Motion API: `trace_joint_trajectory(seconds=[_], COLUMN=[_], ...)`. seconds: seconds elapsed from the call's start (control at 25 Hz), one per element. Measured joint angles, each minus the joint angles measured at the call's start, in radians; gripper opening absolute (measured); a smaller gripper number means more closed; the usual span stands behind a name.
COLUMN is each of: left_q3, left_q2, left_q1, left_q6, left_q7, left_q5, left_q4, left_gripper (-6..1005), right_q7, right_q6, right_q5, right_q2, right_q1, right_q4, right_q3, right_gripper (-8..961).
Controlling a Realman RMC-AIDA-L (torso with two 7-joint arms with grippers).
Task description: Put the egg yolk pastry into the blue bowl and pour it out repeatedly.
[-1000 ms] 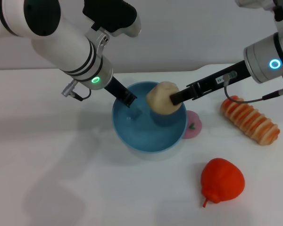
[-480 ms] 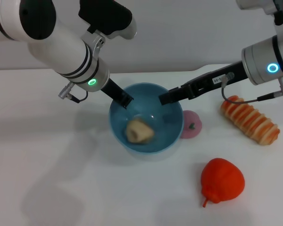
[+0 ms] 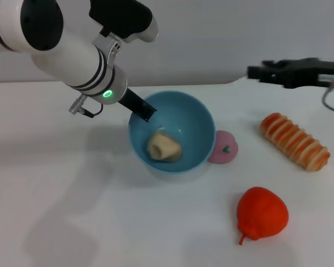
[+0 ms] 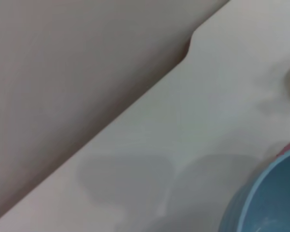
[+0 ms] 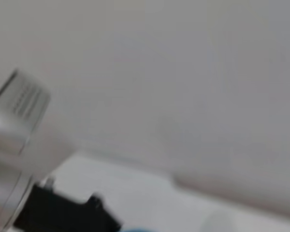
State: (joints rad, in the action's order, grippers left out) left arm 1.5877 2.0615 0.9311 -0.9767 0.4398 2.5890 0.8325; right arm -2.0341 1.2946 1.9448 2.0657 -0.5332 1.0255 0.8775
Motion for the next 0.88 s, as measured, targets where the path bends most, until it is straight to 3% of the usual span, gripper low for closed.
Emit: trace_joint_trajectory(seconds=[0.24,0.64,0.88], left_q3=[0.000,-0.001,-0.004], left_q2=[0.000,0.000,0.000], left_q1=[-0.001,-0.010,-0.017], left_q6=[0.030,0.058,0.076], left_q7=[0.002,0.002,0.002], left_q5=[0.001,0.000,-0.001], left_q4=[-0.001,-0.001,-0.001], left_gripper=[0,-1,0], right_q7=[0.264,0.623,0.908], right_q6=[-0.195,-0.514,-0.554], right_q5=[-0.122,-0.375,-0.678], right_q2=[0.016,0.018,0.014], right_q1=[0.100,0.174,0.193], right_q4=[-0.031,-0.158,-0.262], right_q3=[0.021,0.080,0.075], right_gripper=[494,509,517])
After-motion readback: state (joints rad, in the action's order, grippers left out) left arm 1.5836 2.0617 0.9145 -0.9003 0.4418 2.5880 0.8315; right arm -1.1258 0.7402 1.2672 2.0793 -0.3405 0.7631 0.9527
